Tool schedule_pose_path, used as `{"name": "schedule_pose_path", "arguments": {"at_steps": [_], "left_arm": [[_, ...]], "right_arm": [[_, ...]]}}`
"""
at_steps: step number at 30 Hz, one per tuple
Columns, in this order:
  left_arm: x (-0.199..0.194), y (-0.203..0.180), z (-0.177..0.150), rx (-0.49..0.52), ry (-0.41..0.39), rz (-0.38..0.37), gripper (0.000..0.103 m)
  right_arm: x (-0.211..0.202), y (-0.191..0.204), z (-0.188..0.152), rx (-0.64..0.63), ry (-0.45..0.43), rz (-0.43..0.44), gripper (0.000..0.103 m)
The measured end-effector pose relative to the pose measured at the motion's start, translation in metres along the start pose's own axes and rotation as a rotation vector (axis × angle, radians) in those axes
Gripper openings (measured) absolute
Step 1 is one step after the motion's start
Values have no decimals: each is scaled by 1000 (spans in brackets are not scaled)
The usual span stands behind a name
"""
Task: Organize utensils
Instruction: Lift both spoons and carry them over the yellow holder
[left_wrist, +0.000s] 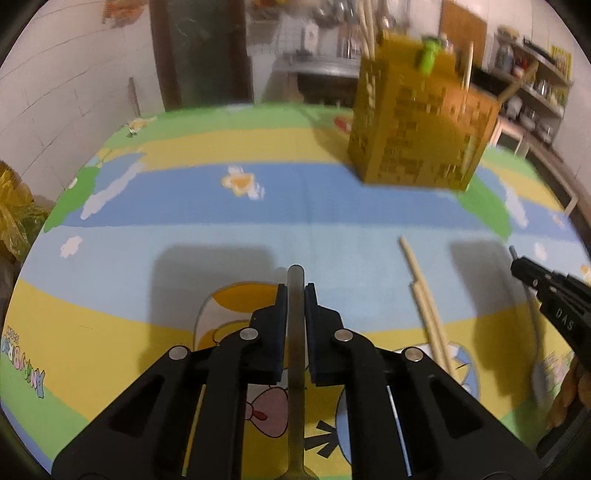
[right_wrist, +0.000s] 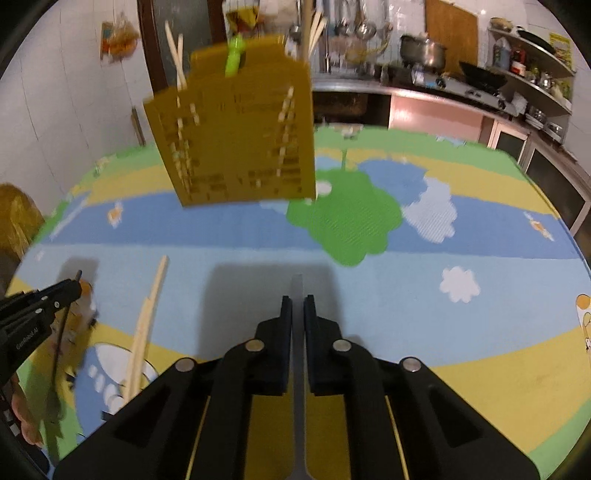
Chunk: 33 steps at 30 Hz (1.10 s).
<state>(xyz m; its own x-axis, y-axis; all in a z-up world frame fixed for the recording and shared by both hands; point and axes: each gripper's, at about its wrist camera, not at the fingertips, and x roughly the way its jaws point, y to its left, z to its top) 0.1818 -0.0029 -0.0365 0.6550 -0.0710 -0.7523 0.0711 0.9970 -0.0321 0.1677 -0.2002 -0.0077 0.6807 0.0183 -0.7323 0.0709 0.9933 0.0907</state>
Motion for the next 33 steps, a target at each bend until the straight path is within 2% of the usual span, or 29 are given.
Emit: {"name": "schedule_pose_path", "arguments": {"at_steps": [12,17,22,33], "left_arm": [[-51,5,4,-48,-259,20,8],[-62,6,4,-55,-317,21,8],[-72,7,3,-60,-371,20,8],[-82,11,0,-69,-408,1,8]], "right_arm": [[-57,3,7,10,-302,5,7],[-76,0,6,28,-400,11,7],[-85,0,4,23,-462,1,7],[-93,4,2,6,-509,-6,7]]}}
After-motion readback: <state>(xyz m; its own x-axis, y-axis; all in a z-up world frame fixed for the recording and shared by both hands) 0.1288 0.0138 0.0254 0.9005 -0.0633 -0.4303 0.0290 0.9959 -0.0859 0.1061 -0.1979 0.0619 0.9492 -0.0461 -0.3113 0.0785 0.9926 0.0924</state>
